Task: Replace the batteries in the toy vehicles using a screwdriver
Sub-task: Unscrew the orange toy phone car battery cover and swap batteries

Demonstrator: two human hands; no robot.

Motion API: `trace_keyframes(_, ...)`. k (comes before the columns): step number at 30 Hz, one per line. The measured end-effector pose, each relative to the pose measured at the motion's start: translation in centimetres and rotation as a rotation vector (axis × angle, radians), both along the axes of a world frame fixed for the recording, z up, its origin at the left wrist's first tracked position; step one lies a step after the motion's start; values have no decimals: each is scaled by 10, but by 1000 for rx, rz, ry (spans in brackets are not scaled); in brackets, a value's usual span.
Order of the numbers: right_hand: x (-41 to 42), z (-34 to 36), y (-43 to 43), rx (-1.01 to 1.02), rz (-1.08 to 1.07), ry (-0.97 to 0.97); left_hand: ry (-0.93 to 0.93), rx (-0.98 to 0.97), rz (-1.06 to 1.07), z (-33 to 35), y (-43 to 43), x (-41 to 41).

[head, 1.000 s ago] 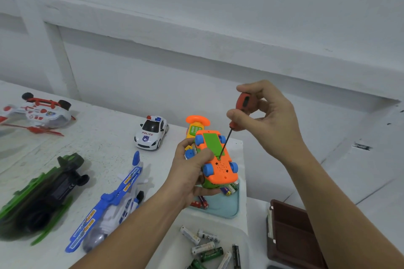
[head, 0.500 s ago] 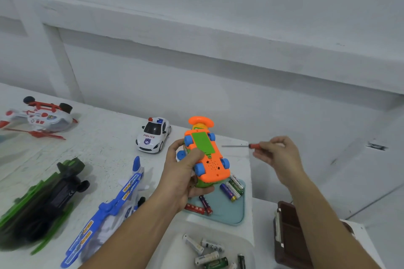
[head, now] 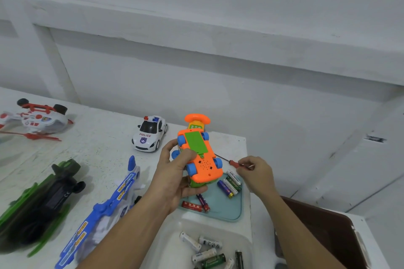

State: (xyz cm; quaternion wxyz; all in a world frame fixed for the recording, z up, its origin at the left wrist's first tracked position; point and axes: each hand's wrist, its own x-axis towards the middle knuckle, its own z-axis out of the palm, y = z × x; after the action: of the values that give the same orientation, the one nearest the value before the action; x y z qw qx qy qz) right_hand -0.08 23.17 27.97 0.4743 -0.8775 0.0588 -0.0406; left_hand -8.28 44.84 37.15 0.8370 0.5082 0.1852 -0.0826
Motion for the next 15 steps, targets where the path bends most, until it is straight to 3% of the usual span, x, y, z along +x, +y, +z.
trace_keyframes(15,3,9,-20,208,-2,157,-8,18,-31,-5,-1,0)
